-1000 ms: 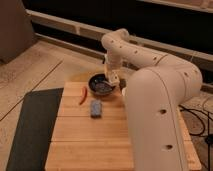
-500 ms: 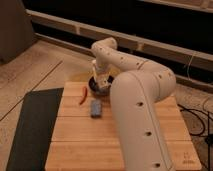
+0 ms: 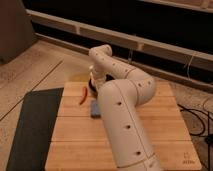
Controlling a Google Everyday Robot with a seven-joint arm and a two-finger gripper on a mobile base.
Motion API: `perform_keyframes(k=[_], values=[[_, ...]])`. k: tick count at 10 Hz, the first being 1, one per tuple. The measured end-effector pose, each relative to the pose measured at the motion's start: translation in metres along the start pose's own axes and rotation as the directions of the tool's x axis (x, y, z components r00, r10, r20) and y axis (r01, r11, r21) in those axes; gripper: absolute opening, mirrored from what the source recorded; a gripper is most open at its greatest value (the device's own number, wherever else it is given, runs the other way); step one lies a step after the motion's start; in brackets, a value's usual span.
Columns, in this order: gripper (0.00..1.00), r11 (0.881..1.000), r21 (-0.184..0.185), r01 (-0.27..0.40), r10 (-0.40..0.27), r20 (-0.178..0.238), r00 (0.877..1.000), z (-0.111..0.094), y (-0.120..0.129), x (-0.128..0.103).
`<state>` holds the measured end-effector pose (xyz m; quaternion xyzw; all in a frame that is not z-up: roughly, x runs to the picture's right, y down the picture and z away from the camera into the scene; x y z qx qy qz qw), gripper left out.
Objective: Place the bottle in the ceramic bowl
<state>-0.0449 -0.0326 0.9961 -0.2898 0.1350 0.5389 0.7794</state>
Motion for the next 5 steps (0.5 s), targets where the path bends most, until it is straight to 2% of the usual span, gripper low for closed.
perform_keyframes(k=[4,5], values=[[0.49,1.0,0.0,0.0,0.0,0.001,1.0,-0.0006,0.0003,-0.0004],[0.54,1.0,0.0,0.0,0.0,0.001,1.0,-0.0003,0.0,-0.0002]])
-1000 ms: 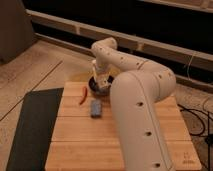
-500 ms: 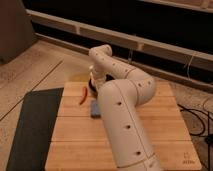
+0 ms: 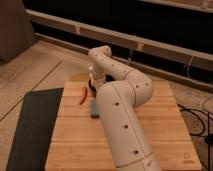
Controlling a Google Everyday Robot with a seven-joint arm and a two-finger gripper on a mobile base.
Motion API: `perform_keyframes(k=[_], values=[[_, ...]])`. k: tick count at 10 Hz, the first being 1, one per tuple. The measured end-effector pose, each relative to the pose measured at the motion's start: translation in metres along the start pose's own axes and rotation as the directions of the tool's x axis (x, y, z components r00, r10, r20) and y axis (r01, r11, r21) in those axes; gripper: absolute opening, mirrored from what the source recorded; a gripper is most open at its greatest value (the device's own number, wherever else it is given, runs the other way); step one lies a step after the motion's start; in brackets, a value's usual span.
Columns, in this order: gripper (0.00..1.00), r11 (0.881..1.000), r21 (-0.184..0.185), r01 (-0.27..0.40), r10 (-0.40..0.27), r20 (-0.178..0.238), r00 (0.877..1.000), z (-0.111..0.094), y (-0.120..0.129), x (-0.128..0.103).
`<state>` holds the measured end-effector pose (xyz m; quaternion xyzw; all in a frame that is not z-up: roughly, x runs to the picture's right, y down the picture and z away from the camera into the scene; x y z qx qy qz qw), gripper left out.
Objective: Place the bottle in the ceramic bowl
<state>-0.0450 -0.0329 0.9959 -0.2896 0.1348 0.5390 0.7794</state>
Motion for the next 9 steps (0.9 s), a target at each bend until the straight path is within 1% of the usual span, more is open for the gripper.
perform_keyframes(k=[2,3,9], values=[[0.73,1.0,0.0,0.0,0.0,0.001,1.0,-0.0002,-0.0001,-0.0001],[0.79,1.0,0.0,0.0,0.0,0.0,1.0,0.0,-0.0003,0.0],[0.8,1.0,0.0,-0.001,0.001,0.001,1.0,-0.0002,-0.0008,0.0002]])
